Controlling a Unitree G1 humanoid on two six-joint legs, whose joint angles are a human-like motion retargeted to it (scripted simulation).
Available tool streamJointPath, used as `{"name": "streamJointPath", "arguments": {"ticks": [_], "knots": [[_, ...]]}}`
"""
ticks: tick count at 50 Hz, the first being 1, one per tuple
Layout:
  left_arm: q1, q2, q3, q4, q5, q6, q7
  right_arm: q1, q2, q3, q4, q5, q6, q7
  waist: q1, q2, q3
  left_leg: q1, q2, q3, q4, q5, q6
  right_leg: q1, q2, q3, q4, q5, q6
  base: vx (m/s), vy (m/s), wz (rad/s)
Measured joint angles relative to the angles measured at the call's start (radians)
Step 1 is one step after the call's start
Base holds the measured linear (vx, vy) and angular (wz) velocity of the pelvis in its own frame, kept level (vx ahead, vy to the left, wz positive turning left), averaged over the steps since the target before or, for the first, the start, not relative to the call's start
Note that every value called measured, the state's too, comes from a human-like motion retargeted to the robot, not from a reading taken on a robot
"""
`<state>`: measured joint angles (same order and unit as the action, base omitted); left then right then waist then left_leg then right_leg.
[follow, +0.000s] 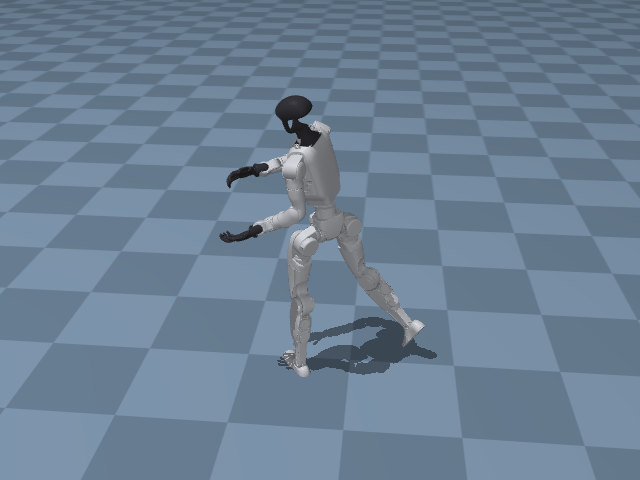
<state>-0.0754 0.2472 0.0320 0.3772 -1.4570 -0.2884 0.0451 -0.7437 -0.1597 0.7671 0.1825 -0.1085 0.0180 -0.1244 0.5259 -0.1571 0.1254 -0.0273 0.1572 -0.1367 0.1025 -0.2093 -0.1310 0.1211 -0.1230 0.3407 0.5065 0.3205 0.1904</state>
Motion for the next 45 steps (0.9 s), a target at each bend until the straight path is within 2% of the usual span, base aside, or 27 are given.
{"name": "streamJointPath", "arguments": {"ticks": [4,8,10,12,16,20,25,28,30,32,33,35,37,40,42,43,45], "knots": [[0.062,0.019,0.080,-0.055,-0.050,-0.008,-0.012,-0.103,0.067,0.025,0.003,-0.044,-0.014,0.059,0.031,-0.001,-0.007,-0.008,-0.011,-0.022,0.001,0.006,-0.017,0.013,0.015,0.054,-0.008,-0.002,0.017,0.03,-0.01,0.28],[0.153,0.041,0.135,-0.110,-0.116,-0.047,0.036,-0.197,0.115,0.052,-0.008,-0.055,-0.025,0.117,0.057,0.009,-0.018,-0.009,-0.015,-0.008,0.003,0.015,-0.015,0.009,0.002,0.036,-0.004,-0.025,0.000,-0.01,-0.01,-0.14],[0.203,0.083,0.155,-0.102,0.052,-0.068,0.070,-0.246,0.117,0.068,-0.026,-0.057,-0.047,0.152,0.067,0.017,-0.023,-0.011,-0.015,0.010,0.009,0.016,-0.014,-0.002,-0.015,0.000,0.007,-0.051,-0.017,-0.04,-0.04,-0.51],[0.221,0.047,0.196,-0.167,-0.095,-0.126,0.221,-0.274,0.117,0.093,-0.047,-0.047,-0.028,0.149,0.086,0.028,-0.026,-0.006,-0.013,0.043,0.015,0.018,0.002,-0.015,-0.046,-0.063,0.019,-0.093,-0.053,-0.06,-0.05,-0.78],[0.214,0.047,0.290,-0.201,-0.044,-0.209,0.464,-0.287,0.071,0.137,-0.120,-0.040,-0.028,0.145,0.107,0.055,-0.039,-0.001,-0.007,0.123,0.040,0.013,0.012,-0.036,-0.137,-0.275,0.040,-0.221,-0.133,-0.09,-0.08,-1.03],[0.119,0.102,0.404,-0.199,0.061,-0.263,0.599,-0.226,-0.015,0.130,-0.205,-0.011,-0.048,0.158,0.112,0.082,-0.058,-0.001,0.005,0.227,0.081,-0.002,-0.009,-0.026,-0.238,-0.560,0.028,-0.377,-0.201,-0.12,-0.12,-1.35],[-0.048,0.303,0.510,-0.156,0.224,-0.330,0.707,-0.014,-0.162,0.081,-0.298,0.110,-0.091,0.106,0.099,0.128,-0.108,0.002,0.051,0.397,0.127,-0.015,-0.045,0.037,-0.293,-0.952,-0.099,-0.524,-0.235,-0.13,-0.20,-1.80],[-0.152,0.472,0.528,-0.131,0.343,-0.353,0.827,0.154,-0.288,0.046,-0.348,0.222,-0.116,0.038,0.076,0.165,-0.143,0.012,0.083,0.510,0.150,-0.017,-0.052,0.067,-0.274,-1.104,-0.229,-0.541,-0.193,-0.13,-0.27,-1.98],[-0.179,0.610,0.528,-0.099,0.537,-0.259,0.888,0.252,-0.390,0.013,-0.375,0.293,-0.119,0.056,0.040,0.197,-0.166,0.024,0.100,0.582,0.164,-0.015,-0.043,0.060,-0.263,-1.112,-0.292,-0.539,-0.156,-0.12,-0.30,-1.86],[-0.233,0.704,0.527,-0.167,0.600,-0.272,0.969,0.317,-0.467,-0.021,-0.380,0.342,-0.108,0.076,-0.021,0.230,-0.177,0.038,0.112,0.649,0.178,-0.007,-0.020,0.035,-0.258,-1.054,-0.327,-0.540,-0.122,-0.11,-0.31,-1.70],[-0.242,0.766,0.521,-0.173,0.704,-0.212,1.002,0.338,-0.511,-0.042,-0.388,0.357,-0.101,0.098,-0.058,0.252,-0.181,0.045,0.121,0.681,0.190,-0.002,-0.006,0.020,-0.255,-1.013,-0.337,-0.542,-0.111,-0.11,-0.32,-1.59],[-0.297,0.855,0.494,-0.246,0.800,-0.187,1.064,0.358,-0.568,-0.066,-0.397,0.377,-0.091,0.108,-0.150,0.295,-0.179,0.053,0.139,0.739,0.223,0.014,0.028,-0.005,-0.247,-0.942,-0.357,-0.545,-0.095,-0.10,-0.32,-1.43],[-0.378,0.944,0.433,-0.284,0.914,-0.123,1.105,0.346,-0.605,-0.076,-0.413,0.392,-0.092,0.107,-0.264,0.343,-0.163,0.050,0.164,0.777,0.282,0.036,0.061,-0.018,-0.235,-0.888,-0.375,-0.548,-0.092,-0.10,-0.30,-1.21],[-0.599,1.071,0.256,-0.243,1.083,0.024,1.145,0.300,-0.620,-0.070,-0.428,0.432,-0.103,0.096,-0.464,0.415,-0.110,0.020,0.216,0.787,0.405,0.075,0.097,-0.019,-0.210,-0.833,-0.408,-0.549,-0.098,-0.09,-0.27,-1.00],[-0.930,1.137,-0.045,-0.032,1.195,0.170,1.069,0.282,-0.612,-0.078,-0.411,0.468,-0.117,0.076,-0.583,0.460,-0.060,-0.015,0.262,0.751,0.500,0.103,0.106,-0.012,-0.180,-0.801,-0.433,-0.546,-0.105,-0.08,-0.24,-1.00],[-1.133,1.145,-0.250,0.125,1.248,0.244,0.985,0.293,-0.608,-0.091,-0.398,0.483,-0.122,0.063,-0.626,0.477,-0.042,-0.032,0.278,0.729,0.537,0.120,0.109,-0.014,-0.168,-0.781,-0.444,-0.545,-0.110,-0.07,-0.21,-1.17],[-1.570,1.081,-0.747,0.513,1.360,0.378,0.708,0.342,-0.584,-0.136,-0.369,0.506,-0.118,0.038,-0.683,0.487,-0.021,-0.062,0.297,0.683,0.592,0.158,0.115,-0.029,-0.149,-0.731,-0.461,-0.541,-0.121,-0.06,-0.18,-1.40]]}}
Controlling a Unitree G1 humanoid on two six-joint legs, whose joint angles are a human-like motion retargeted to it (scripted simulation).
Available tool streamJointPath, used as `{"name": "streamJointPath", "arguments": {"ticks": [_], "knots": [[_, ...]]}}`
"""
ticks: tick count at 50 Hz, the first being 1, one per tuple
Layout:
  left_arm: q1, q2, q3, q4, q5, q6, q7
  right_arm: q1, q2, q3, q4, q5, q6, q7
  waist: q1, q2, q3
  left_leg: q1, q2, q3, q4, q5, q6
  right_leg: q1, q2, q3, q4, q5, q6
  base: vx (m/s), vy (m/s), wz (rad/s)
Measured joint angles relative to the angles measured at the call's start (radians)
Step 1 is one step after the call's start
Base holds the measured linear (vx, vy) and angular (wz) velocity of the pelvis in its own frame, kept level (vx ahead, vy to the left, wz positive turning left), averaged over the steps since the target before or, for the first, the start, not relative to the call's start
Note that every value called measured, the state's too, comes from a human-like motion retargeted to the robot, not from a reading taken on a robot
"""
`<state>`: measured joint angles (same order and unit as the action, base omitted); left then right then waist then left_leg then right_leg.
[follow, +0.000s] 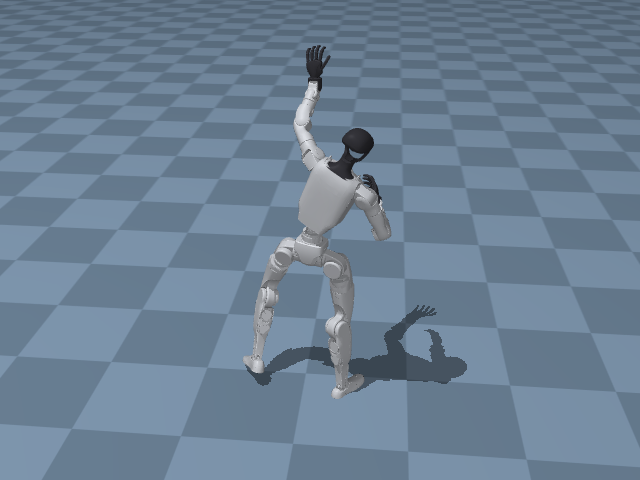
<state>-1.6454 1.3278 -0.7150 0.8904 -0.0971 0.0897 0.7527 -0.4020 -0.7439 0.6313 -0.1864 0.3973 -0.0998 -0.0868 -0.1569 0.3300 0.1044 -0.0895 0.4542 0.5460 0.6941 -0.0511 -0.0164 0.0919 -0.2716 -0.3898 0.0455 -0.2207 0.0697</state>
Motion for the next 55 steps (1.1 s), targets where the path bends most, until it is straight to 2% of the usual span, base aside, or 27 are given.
{"name": "streamJointPath", "arguments": {"ticks": [2,3,5,7,8,10,12,16,19,25,30,34,37,40,47,51,55], "knots": [[-0.283,-0.140,-0.410,0.352,0.101,0.029,-0.438,0.044,0.065,-0.045,0.032,0.006,0.020,-0.006,-0.043,-0.038,0.027,-0.012,-0.003,-0.041,0.023,0.038,0.003,-0.029,0.010,0.067,-0.007,0.005,-0.011,-0.05,-0.15,-1.71],[-0.302,-0.183,-0.487,0.450,0.128,0.013,-0.635,0.058,0.082,-0.052,0.047,0.007,0.029,0.000,-0.067,-0.047,0.041,-0.011,-0.010,-0.059,0.026,0.056,0.003,-0.044,0.013,0.104,-0.008,0.008,-0.016,-0.04,-0.13,-1.88],[-0.285,-0.225,-0.554,0.525,0.144,-0.018,-0.816,0.089,0.100,-0.076,0.067,0.019,0.037,0.013,-0.109,-0.067,0.070,-0.001,-0.027,-0.096,0.026,0.084,0.006,-0.077,0.021,0.182,-0.009,0.017,-0.023,-0.03,-0.10,-1.98],[-0.234,-0.218,-0.545,0.466,0.179,-0.040,-0.687,0.136,0.097,-0.117,0.068,0.051,0.020,0.010,-0.136,-0.091,0.093,0.009,-0.050,-0.140,0.030,0.102,0.015,-0.116,0.029,0.257,0.007,0.024,-0.013,-0.01,-0.07,-1.96],[-0.199,-0.211,-0.526,0.416,0.227,-0.050,-0.592,0.170,0.090,-0.146,0.062,0.076,0.004,0.014,-0.142,-0.107,0.092,0.007,-0.064,-0.161,0.039,0.108,0.024,-0.160,0.027,0.290,0.062,0.010,0.018,0.00,-0.06,-1.78],[-0.124,-0.201,-0.485,0.317,0.283,-0.058,-0.434,0.241,0.070,-0.191,0.056,0.116,-0.007,0.004,-0.162,-0.117,0.115,0.016,-0.096,-0.239,0.032,0.123,0.028,-0.132,0.047,0.347,-0.024,0.053,-0.007,0.00,-0.06,-1.46],[-0.058,-0.227,-0.460,0.258,0.322,-0.063,-0.447,0.320,0.040,-0.242,0.057,0.164,-0.009,0.015,-0.173,-0.130,0.126,0.016,-0.128,-0.318,0.043,0.134,0.034,-0.125,0.054,0.380,-0.046,0.068,0.010,0.01,-0.03,-0.99],[0.005,-0.346,-0.437,0.236,0.228,-0.076,-0.652,0.454,-0.011,-0.333,0.078,0.271,0.005,0.047,-0.187,-0.152,0.129,-0.001,-0.177,-0.445,0.067,0.155,0.028,-0.102,0.057,0.395,-0.080,0.087,0.044,0.01,0.00,-0.30],[0.025,-0.440,-0.412,0.255,0.129,-0.078,-0.656,0.511,-0.029,-0.370,0.088,0.334,0.005,0.055,-0.195,-0.165,0.123,-0.006,-0.177,-0.464,0.075,0.159,0.015,-0.083,0.057,0.378,-0.094,0.090,0.054,0.00,0.01,0.18],[0.093,-0.505,-0.336,0.198,0.114,-0.099,-0.559,0.503,-0.006,-0.335,0.076,0.363,0.022,0.081,-0.198,-0.189,0.090,0.037,-0.105,-0.293,0.041,0.084,-0.004,-0.063,0.049,0.316,-0.080,0.074,0.051,-0.02,0.05,0.52],[0.222,-0.502,-0.237,-0.059,0.056,-0.125,-0.518,0.433,0.083,-0.280,0.091,0.322,0.037,0.052,-0.173,-0.199,0.048,0.122,-0.067,-0.050,-0.060,-0.057,0.004,-0.061,0.022,0.228,-0.042,0.050,0.066,-0.05,0.12,0.97],[0.406,-0.530,-0.075,-0.339,-0.057,-0.140,-0.553,0.356,0.170,-0.260,0.136,0.275,0.050,0.016,-0.138,-0.209,0.019,0.193,-0.090,0.103,-0.213,-0.151,-0.001,-0.059,-0.014,0.130,0.000,0.029,0.080,-0.08,0.20,1.39],[0.559,-0.574,0.039,-0.507,-0.091,-0.150,-0.601,0.304,0.220,-0.254,0.159,0.232,0.054,0.001,-0.098,-0.222,-0.002,0.214,-0.119,0.124,-0.333,-0.185,-0.027,-0.050,-0.036,0.047,0.023,0.022,0.080,-0.09,0.27,1.52],[0.724,-0.636,0.139,-0.628,-0.135,-0.159,-0.622,0.262,0.252,-0.248,0.171,0.183,0.052,-0.018,-0.036,-0.244,-0.017,0.206,-0.150,0.068,-0.422,-0.192,-0.063,-0.033,-0.057,-0.032,0.032,0.030,0.067,-0.08,0.30,1.43],[1.059,-0.800,0.249,-0.733,-0.353,-0.203,-0.555,0.195,0.288,-0.216,0.159,0.079,0.038,-0.098,0.205,-0.327,-0.009,0.149,-0.224,-0.080,-0.500,-0.194,-0.104,-0.013,-0.130,-0.183,0.097,0.079,0.015,-0.05,0.31,1.11],[1.176,-0.784,0.289,-0.770,-0.292,-0.202,-0.553,0.139,0.262,-0.229,0.144,-0.007,0.036,-0.102,0.332,-0.352,0.012,0.119,-0.239,-0.152,-0.495,-0.205,-0.103,-0.012,-0.160,-0.251,0.177,0.104,-0.022,0.00,0.25,0.95],[1.252,-0.744,0.295,-0.820,-0.217,-0.189,-0.559,0.151,0.216,-0.295,0.109,-0.046,0.018,-0.120,0.401,-0.359,0.022,0.081,-0.245,-0.243,-0.474,-0.208,-0.105,0.006,-0.163,-0.278,0.223,0.131,-0.045,0.04,0.19,1.15]]}}
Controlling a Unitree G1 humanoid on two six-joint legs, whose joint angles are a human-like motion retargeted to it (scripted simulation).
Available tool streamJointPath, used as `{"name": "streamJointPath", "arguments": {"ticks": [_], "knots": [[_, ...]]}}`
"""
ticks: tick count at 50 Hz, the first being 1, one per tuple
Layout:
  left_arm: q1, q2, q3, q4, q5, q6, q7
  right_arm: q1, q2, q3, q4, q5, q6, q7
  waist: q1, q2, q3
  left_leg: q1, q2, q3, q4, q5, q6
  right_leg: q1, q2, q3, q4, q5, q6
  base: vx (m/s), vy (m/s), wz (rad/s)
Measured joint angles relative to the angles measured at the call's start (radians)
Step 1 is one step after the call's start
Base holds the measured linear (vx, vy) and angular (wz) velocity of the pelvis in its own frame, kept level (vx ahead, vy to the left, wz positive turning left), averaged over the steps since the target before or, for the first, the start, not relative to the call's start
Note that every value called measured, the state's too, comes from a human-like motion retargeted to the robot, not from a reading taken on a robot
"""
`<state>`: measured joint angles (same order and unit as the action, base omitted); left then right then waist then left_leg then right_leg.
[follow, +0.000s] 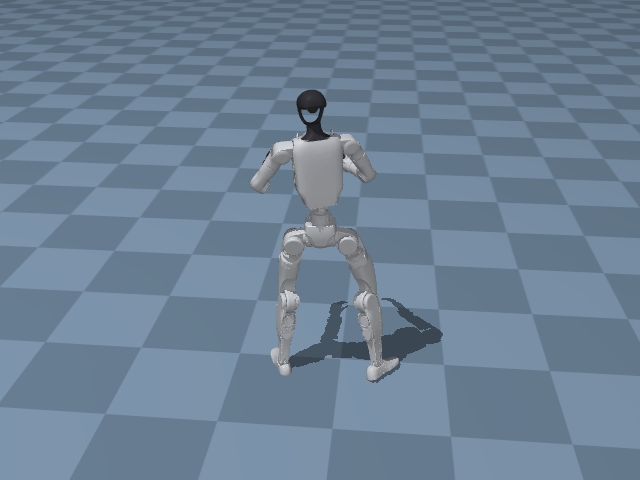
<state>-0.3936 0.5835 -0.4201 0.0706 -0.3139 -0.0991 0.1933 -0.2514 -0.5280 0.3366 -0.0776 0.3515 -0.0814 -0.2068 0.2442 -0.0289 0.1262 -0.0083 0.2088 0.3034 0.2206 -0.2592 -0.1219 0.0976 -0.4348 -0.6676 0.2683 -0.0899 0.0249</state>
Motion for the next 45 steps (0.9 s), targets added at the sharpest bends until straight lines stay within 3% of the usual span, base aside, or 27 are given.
{"name": "streamJointPath", "arguments": {"ticks": [5,10,18,22,28,35,40,45], "knots": [[0.098,-0.003,-0.025,-0.082,-0.009,-0.001,-0.023,0.126,-0.021,-0.108,-0.041,0.053,-0.031,-0.039,0.007,-0.013,-0.007,-0.036,-0.024,-0.101,0.001,0.010,-0.010,0.030,0.028,0.047,-0.028,0.037,0.020,0.06,0.11,1.09],[0.224,-0.068,-0.028,-0.116,-0.185,0.005,-0.081,0.250,0.023,-0.184,-0.036,0.193,-0.041,-0.041,-0.026,-0.030,-0.018,-0.040,-0.032,-0.129,-0.012,0.005,-0.045,0.015,0.068,0.135,-0.056,0.005,0.041,0.03,0.03,0.29],[0.366,-0.259,0.016,-0.088,-0.492,-0.014,-0.023,0.382,0.113,-0.208,-0.052,0.369,-0.080,-0.092,-0.094,-0.036,-0.040,-0.011,-0.020,0.038,0.009,-0.025,-0.029,-0.029,0.068,0.032,-0.099,-0.053,0.043,0.01,-0.03,-1.04],[0.345,-0.291,0.025,-0.087,-0.542,-0.009,-0.023,0.432,0.142,-0.229,-0.067,0.394,-0.086,-0.090,-0.146,-0.031,-0.049,0.028,-0.033,0.177,-0.003,-0.023,0.004,-0.083,0.058,0.099,-0.139,-0.061,0.067,-0.01,-0.11,-1.74],[0.253,-0.228,-0.038,-0.078,-0.502,0.017,-0.029,0.470,0.126,-0.264,-0.103,0.296,-0.079,-0.075,-0.297,0.020,-0.042,0.118,-0.027,0.368,-0.004,-0.022,0.056,-0.150,0.088,0.304,-0.173,-0.062,0.091,0.02,-0.15,-1.67],[0.104,-0.108,-0.133,-0.072,-0.265,0.033,-0.039,0.471,0.039,-0.343,-0.143,0.225,-0.083,0.002,-0.529,0.101,-0.009,0.223,-0.007,0.554,-0.001,0.002,0.093,-0.173,0.152,0.475,-0.206,-0.068,0.100,0.05,-0.17,-1.30],[-0.018,-0.111,-0.196,-0.056,-0.124,0.065,-0.084,0.471,0.043,-0.435,-0.077,0.367,-0.125,-0.020,-0.667,0.130,0.018,0.252,0.021,0.647,0.085,0.022,0.111,-0.170,0.175,0.567,-0.254,-0.069,0.137,0.08,-0.16,-1.06],[-0.130,-0.195,-0.267,-0.015,-0.032,0.100,-0.075,0.475,0.089,-0.559,0.036,0.567,-0.189,-0.081,-0.766,0.133,0.029,0.263,0.046,0.677,0.196,0.064,0.152,-0.155,0.181,0.647,-0.312,-0.062,0.194,0.11,-0.14,-1.03]]}}
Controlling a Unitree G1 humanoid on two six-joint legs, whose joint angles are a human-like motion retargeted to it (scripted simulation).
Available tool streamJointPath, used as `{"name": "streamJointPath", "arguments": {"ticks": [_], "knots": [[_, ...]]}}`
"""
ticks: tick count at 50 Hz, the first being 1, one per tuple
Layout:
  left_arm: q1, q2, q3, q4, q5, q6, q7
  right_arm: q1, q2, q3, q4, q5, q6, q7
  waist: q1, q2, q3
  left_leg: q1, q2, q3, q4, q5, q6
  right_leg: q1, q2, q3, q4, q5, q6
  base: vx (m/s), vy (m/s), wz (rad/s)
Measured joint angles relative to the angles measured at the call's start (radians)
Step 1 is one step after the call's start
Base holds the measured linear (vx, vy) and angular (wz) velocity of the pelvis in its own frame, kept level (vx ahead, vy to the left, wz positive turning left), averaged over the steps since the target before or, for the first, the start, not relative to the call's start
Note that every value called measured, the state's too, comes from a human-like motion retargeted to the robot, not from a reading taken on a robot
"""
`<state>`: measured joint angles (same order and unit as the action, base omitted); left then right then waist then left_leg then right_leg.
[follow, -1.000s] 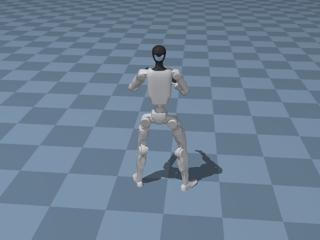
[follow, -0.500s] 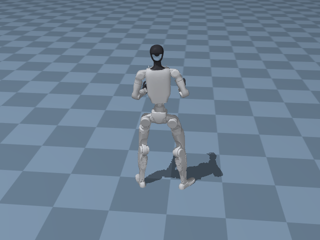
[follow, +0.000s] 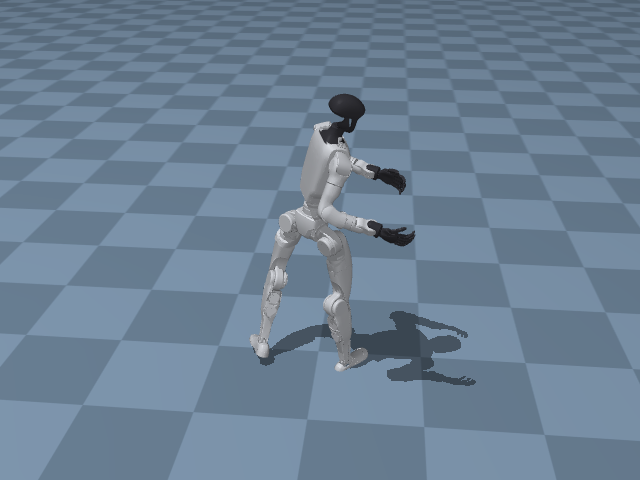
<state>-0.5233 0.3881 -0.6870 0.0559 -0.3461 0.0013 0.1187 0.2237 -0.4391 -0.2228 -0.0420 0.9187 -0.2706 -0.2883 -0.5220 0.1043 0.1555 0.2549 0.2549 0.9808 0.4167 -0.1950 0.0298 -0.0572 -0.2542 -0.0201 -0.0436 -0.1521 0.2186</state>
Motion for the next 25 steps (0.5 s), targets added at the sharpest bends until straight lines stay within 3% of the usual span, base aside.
{"name": "streamJointPath", "arguments": {"ticks": [7,18,21,25], "knots": [[-0.109,-0.161,-0.058,0.095,0.045,0.052,0.037,-0.012,0.056,-0.175,0.131,0.315,-0.143,-0.075,-0.079,0.021,-0.003,0.022,0.012,-0.052,0.071,0.053,0.028,0.012,0.031,0.112,-0.044,-0.023,0.010,0.12,-0.09,-1.10],[-0.342,-0.549,-0.230,0.553,-0.521,-0.033,0.283,-0.109,-0.081,-0.356,0.270,0.441,-0.272,-0.126,-0.163,0.108,0.043,-0.090,0.035,-0.418,0.256,0.035,0.079,0.004,0.105,0.227,-0.044,-0.073,-0.011,0.05,0.01,-0.73],[-0.403,-0.575,-0.284,0.610,-0.482,-0.014,0.247,-0.145,-0.133,-0.395,0.290,0.437,-0.290,-0.144,-0.181,0.121,0.036,-0.087,0.038,-0.406,0.263,0.026,0.066,-0.004,0.110,0.235,-0.044,-0.074,-0.010,-0.01,0.06,-0.31],[-0.428,-0.520,-0.353,0.529,-0.300,-0.009,0.132,-0.161,-0.214,-0.444,0.286,0.347,-0.299,-0.177,-0.196,0.122,0.014,-0.041,0.031,-0.321,0.214,-0.003,0.018,-0.008,0.104,0.228,-0.044,-0.072,0.001,-0.03,0.08,-0.09]]}}
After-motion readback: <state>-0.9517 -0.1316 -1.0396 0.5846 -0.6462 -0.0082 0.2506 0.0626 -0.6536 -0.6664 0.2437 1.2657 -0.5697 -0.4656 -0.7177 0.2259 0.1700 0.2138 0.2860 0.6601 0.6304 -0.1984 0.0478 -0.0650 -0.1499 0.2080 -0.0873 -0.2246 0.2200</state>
